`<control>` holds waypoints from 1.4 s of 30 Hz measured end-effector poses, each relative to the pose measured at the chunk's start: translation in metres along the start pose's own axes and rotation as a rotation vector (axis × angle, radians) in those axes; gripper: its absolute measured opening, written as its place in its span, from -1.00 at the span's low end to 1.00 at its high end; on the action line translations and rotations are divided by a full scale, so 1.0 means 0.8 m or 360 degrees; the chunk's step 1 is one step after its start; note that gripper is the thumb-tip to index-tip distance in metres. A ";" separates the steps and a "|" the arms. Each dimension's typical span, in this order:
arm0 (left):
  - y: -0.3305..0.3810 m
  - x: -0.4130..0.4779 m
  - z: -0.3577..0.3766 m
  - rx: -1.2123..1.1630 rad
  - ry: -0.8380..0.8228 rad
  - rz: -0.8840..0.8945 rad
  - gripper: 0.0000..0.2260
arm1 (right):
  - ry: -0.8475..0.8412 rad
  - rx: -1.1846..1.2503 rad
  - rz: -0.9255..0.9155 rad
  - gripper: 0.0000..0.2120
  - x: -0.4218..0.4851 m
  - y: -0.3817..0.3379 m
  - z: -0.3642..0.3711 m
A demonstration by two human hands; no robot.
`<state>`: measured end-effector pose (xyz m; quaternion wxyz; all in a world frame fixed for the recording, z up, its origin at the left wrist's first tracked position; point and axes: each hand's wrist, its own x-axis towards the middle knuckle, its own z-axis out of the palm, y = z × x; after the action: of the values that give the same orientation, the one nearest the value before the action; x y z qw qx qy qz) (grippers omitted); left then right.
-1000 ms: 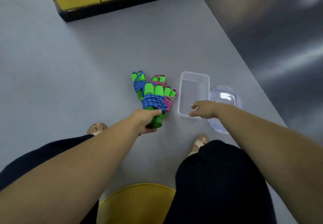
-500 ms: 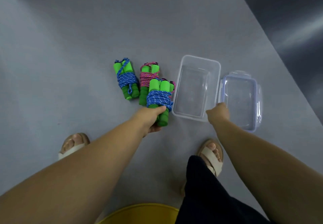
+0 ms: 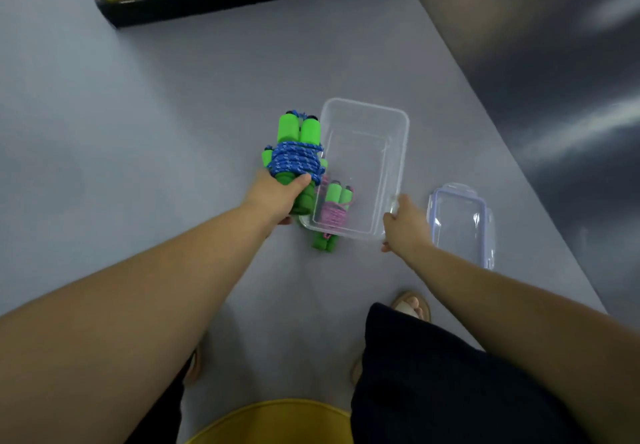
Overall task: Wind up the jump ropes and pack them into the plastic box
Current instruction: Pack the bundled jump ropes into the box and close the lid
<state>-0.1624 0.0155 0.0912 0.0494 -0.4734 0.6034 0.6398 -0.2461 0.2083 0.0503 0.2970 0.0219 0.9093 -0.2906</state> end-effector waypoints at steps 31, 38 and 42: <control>-0.190 0.175 -0.163 0.0958 0.0056 -0.0259 -0.65 | -0.0815 -0.0282 -0.0424 -0.54 0.051 -0.130 0.376; -0.190 0.175 -0.199 0.1221 0.0562 -0.0081 -0.53 | -0.0732 -0.0145 -0.0379 -0.36 0.061 -0.127 0.392; -0.204 0.182 -0.202 0.1030 0.0344 -0.0162 -0.71 | -0.0782 -0.0252 -0.0552 -0.43 0.057 -0.134 0.401</control>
<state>-0.0499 -0.1471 -0.0955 0.1646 -0.5280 0.7523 0.3581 -0.1372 -0.0606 -0.1292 0.4548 -0.2277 0.8202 -0.2617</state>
